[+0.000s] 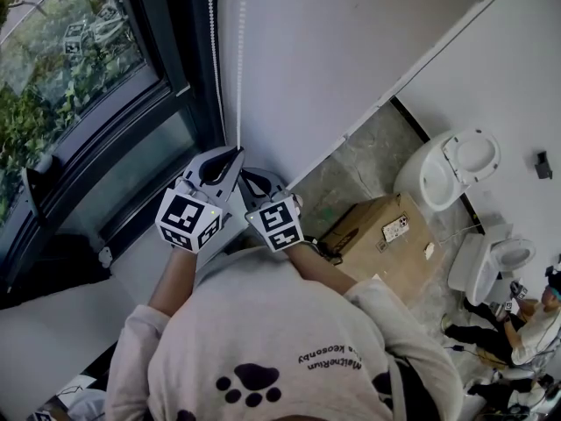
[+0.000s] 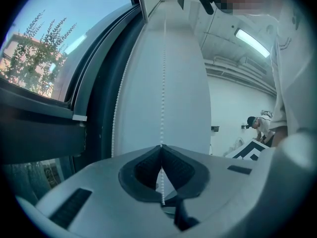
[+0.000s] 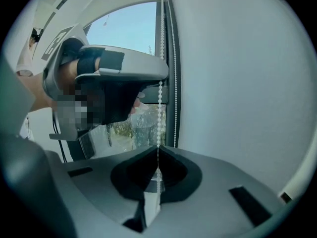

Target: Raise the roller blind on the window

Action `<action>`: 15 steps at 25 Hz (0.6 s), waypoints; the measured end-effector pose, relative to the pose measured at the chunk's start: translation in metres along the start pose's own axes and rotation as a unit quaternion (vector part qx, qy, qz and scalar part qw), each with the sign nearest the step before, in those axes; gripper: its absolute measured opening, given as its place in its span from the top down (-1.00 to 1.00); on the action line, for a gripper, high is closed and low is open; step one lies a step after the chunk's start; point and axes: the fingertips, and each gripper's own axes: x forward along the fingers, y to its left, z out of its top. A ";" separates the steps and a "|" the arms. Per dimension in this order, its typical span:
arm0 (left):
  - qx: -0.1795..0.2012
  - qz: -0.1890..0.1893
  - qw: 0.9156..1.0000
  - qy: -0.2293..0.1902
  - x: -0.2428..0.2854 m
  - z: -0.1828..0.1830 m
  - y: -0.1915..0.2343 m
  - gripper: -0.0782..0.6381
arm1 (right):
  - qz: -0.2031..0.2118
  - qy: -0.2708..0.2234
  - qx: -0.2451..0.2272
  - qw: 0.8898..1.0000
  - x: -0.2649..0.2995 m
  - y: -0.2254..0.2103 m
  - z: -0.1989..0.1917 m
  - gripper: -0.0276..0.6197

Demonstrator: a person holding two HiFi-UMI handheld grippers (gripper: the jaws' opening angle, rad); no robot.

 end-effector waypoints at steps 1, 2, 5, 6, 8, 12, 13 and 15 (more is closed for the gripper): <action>0.001 0.000 1.000 0.000 0.000 0.000 0.000 0.75 | 0.000 0.002 -0.003 1.000 -0.001 -0.001 0.000 0.88; 0.002 0.001 1.000 0.000 0.000 0.000 0.000 0.76 | 0.001 0.004 -0.009 1.000 -0.002 -0.001 0.000 0.88; 0.003 0.001 1.000 0.001 0.000 0.001 0.000 0.76 | 0.015 0.001 -0.014 1.000 -0.015 0.001 0.007 0.86; 0.002 0.002 1.000 0.001 -0.001 0.001 0.000 0.76 | 0.016 -0.009 -0.010 1.000 -0.023 0.002 0.013 0.84; 0.002 0.003 1.000 0.001 -0.002 0.000 0.002 0.76 | 0.012 -0.038 0.003 0.999 -0.039 0.001 0.033 0.76; 0.002 0.000 1.000 0.000 -0.002 0.000 0.002 0.76 | 0.007 -0.115 0.027 0.993 -0.069 0.002 0.090 0.70; 0.003 -0.001 1.000 0.000 -0.003 -0.001 0.000 0.76 | 0.004 -0.130 0.028 0.991 -0.074 0.002 0.105 0.70; 0.002 -0.003 1.000 -0.001 -0.004 -0.001 -0.003 0.76 | -0.003 -0.152 0.024 0.988 -0.082 0.002 0.131 0.70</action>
